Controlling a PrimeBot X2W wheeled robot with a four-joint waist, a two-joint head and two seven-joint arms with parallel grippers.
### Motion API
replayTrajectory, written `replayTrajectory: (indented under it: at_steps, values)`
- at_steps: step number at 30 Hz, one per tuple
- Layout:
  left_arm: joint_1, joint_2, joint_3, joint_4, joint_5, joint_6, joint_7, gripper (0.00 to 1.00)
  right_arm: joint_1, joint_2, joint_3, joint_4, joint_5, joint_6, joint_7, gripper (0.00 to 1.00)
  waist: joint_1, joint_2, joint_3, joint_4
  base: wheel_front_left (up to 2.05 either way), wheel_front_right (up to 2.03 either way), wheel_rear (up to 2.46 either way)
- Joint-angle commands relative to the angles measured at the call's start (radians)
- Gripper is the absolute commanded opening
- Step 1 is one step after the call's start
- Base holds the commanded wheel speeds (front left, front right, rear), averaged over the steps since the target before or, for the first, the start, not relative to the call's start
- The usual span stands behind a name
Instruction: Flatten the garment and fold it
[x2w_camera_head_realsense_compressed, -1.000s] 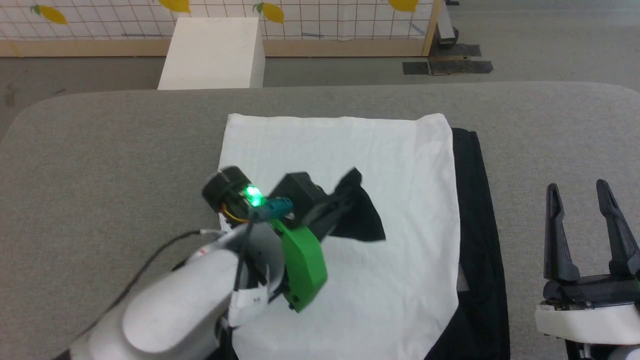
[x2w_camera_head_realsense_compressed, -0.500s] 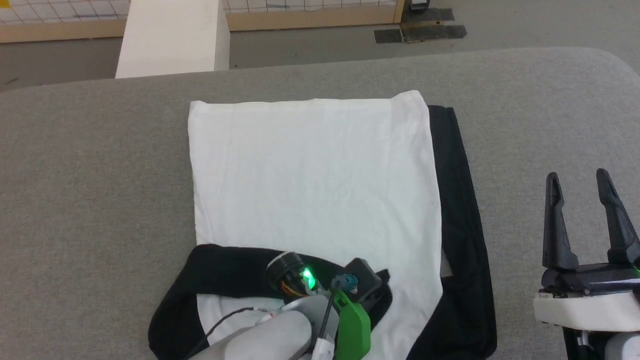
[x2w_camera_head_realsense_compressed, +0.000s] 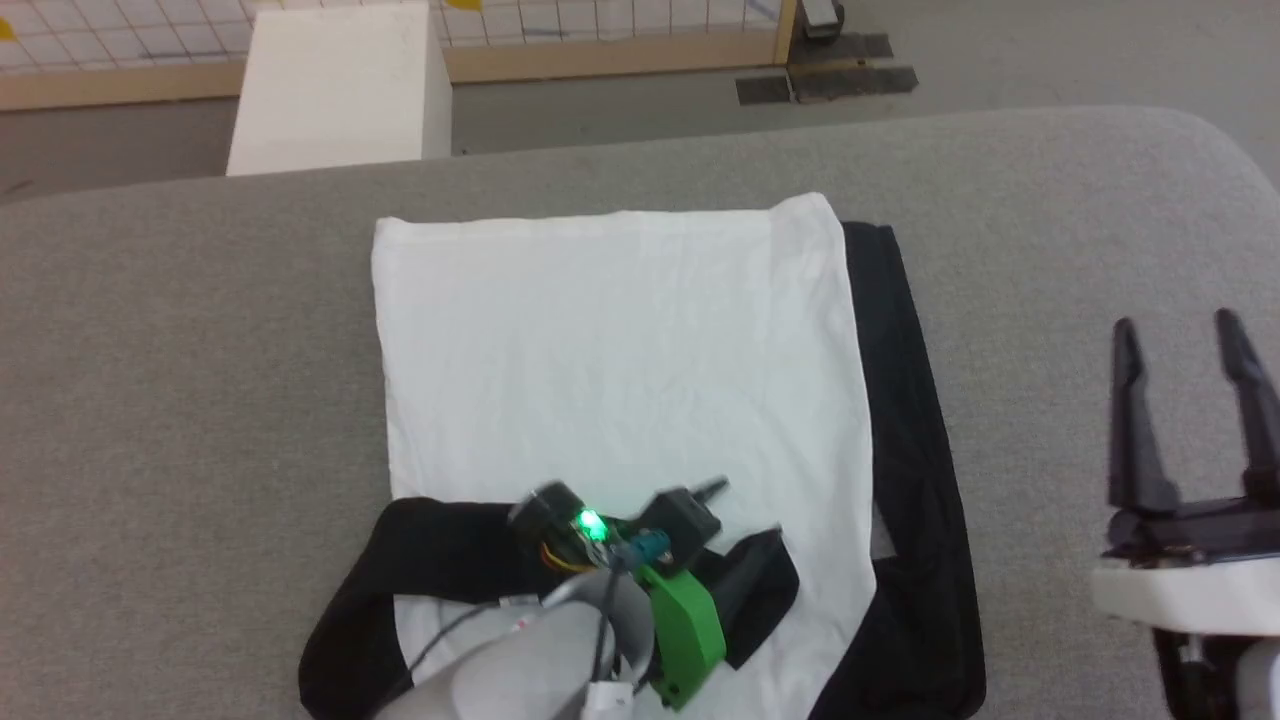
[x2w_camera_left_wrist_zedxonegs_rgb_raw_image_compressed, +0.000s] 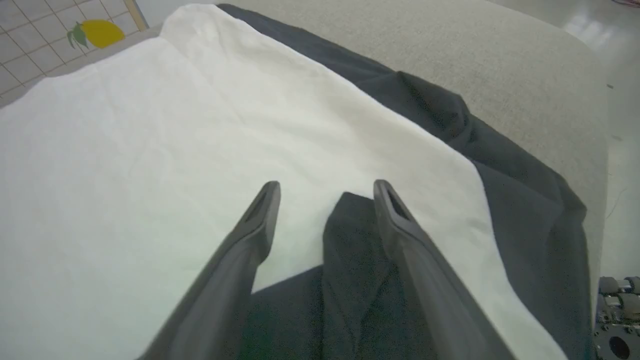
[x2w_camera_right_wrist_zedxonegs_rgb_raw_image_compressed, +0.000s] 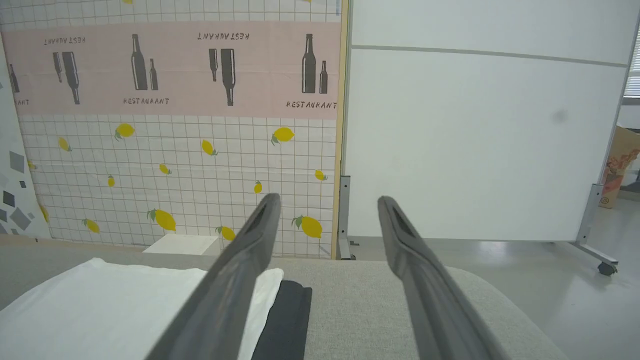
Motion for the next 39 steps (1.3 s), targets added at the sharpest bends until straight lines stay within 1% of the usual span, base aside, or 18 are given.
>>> replayTrajectory:
  at_steps: [1, 3, 5, 8, 11, 12, 14, 15, 16, 17, 19, 22, 26, 30, 32, 34, 36, 39]
  values:
    - [-0.007, 0.024, 0.025, -0.035, 0.021, 0.033, -0.023, 1.00, -0.027, -0.019, -0.014, 0.000, -0.001, -0.002, -0.005, 1.00, 0.0001, -0.0001, -0.032, 0.027, 0.00, 0.00, 0.00]
    - [-0.011, 0.056, 0.073, -0.106, 0.037, 0.084, -0.039, 1.00, -0.049, -0.052, -0.026, 0.002, 0.003, -0.002, -0.005, 1.00, 0.0001, -0.0001, -0.039, 0.043, 0.00, 0.00, 0.00]
    - [-0.010, 0.093, 0.132, -0.186, 0.060, 0.145, -0.044, 1.00, -0.080, -0.089, -0.036, 0.012, 0.010, -0.002, -0.005, 1.00, 0.0001, -0.0001, -0.043, 0.059, 0.00, 0.00, 0.00]
    - [0.025, 0.147, 0.286, -0.355, 0.104, 0.247, -0.045, 1.00, -0.139, -0.135, -0.046, 0.050, 0.038, -0.002, -0.005, 1.00, 0.0001, -0.0001, -0.038, 0.081, 0.00, 0.00, 0.00]
    - [0.085, 0.192, 0.425, -0.467, 0.162, 0.333, -0.046, 1.00, -0.216, -0.195, -0.041, 0.109, 0.064, -0.002, 0.000, 1.00, 0.0001, -0.0001, -0.025, 0.099, 0.00, 0.00, 0.00]
    - [0.112, 0.202, 0.476, -0.502, 0.181, 0.356, -0.046, 1.00, -0.250, -0.217, -0.040, 0.132, 0.078, -0.002, 0.012, 1.00, 0.0001, -0.0001, -0.018, 0.105, 0.00, 0.00, 0.00]
    - [0.158, 0.211, 0.563, -0.555, 0.212, 0.389, -0.046, 1.00, -0.313, -0.261, -0.030, 0.182, 0.103, -0.002, 0.060, 1.00, 0.0001, -0.0001, -0.004, 0.120, 0.00, 0.00, 0.00]
    - [0.177, 0.213, 0.597, -0.573, 0.223, 0.396, -0.046, 1.00, -0.340, -0.285, -0.020, 0.207, 0.117, -0.002, 0.089, 1.00, 0.0001, -0.0001, 0.005, 0.127, 0.00, 0.00, 0.00]
    - [0.199, 0.214, 0.637, -0.591, 0.238, 0.401, -0.046, 1.00, -0.374, -0.315, -0.001, 0.240, 0.139, -0.002, 0.133, 1.00, 0.0001, -0.0001, 0.015, 0.136, 0.00, 0.00, 0.00]
    - [0.237, 0.211, 0.698, -0.613, 0.265, 0.405, -0.046, 1.00, -0.435, -0.373, 0.045, 0.298, 0.184, -0.002, 0.225, 1.00, 0.0001, -0.0001, 0.033, 0.151, 0.00, 0.00, 0.00]
    - [0.275, 0.203, 0.748, -0.622, 0.290, 0.408, -0.046, 1.00, -0.486, -0.430, 0.105, 0.345, 0.229, -0.002, 0.335, 1.00, 0.0001, -0.0001, 0.053, 0.167, 0.00, 0.00, 0.00]
    - [0.320, 0.177, 0.816, -0.629, 0.311, 0.395, -0.046, 1.00, -0.552, -0.501, 0.196, 0.403, 0.305, -0.002, 0.509, 1.00, 0.0001, -0.0001, 0.082, 0.190, 0.00, 0.00, 0.00]
    - [0.362, 0.128, 0.887, -0.644, 0.349, 0.351, -0.046, 1.00, -0.648, -0.588, 0.322, 0.459, 0.398, -0.002, 0.720, 1.00, 0.0001, -0.0001, 0.132, 0.226, 0.00, 0.00, 0.00]
    - [0.391, 0.071, 0.944, -0.660, 0.391, 0.306, -0.046, 1.00, -0.743, -0.626, 0.433, 0.507, 0.500, -0.002, 0.949, 1.00, 0.0001, -0.0001, 0.188, 0.261, 0.00, 0.00, 0.00]
    - [0.393, 0.047, 0.963, -0.664, 0.408, 0.284, -0.046, 1.00, -0.786, -0.637, 0.467, 0.519, 0.535, -0.002, 1.031, 1.00, 0.0001, -0.0001, 0.219, 0.281, 0.00, 0.00, 0.00]
    - [0.390, 0.023, 0.984, -0.670, 0.423, 0.264, -0.046, 1.00, -0.830, -0.643, 0.489, 0.540, 0.543, -0.002, 1.090, 1.00, 0.0001, -0.0001, 0.249, 0.296, 0.00, 0.00, 0.00]
    - [0.380, 0.000, 1.001, -0.674, 0.437, 0.243, -0.046, 1.00, -0.867, -0.642, 0.493, 0.578, 0.534, -0.002, 1.126, 1.00, 0.0001, -0.0001, 0.279, 0.311, 0.00, 0.00, 0.00]
    - [0.360, -0.031, 1.016, -0.676, 0.456, 0.214, -0.046, 1.00, -0.903, -0.634, 0.482, 0.642, 0.499, -0.002, 1.129, 1.00, 0.0001, -0.0001, 0.317, 0.334, 0.00, 0.00, 0.00]
